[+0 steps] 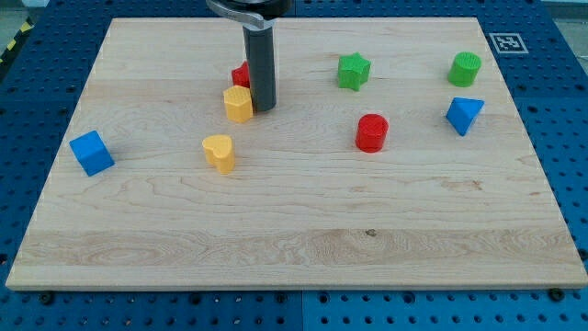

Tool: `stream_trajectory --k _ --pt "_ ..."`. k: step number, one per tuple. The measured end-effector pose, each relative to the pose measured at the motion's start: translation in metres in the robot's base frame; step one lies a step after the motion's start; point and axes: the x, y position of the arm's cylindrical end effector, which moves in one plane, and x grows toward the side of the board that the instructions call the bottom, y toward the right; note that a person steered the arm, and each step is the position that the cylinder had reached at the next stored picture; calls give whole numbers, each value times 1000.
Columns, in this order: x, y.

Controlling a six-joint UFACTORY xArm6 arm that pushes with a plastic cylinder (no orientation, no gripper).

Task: Point your arm to the bottom center

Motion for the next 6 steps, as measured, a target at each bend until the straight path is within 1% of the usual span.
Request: stream_trajectory --k 1,2,3,4,5,6 --pt "24 31" --pt "79 46" --pt "121 63" --pt "150 53" --pt "172 9" --pt "175 -44"
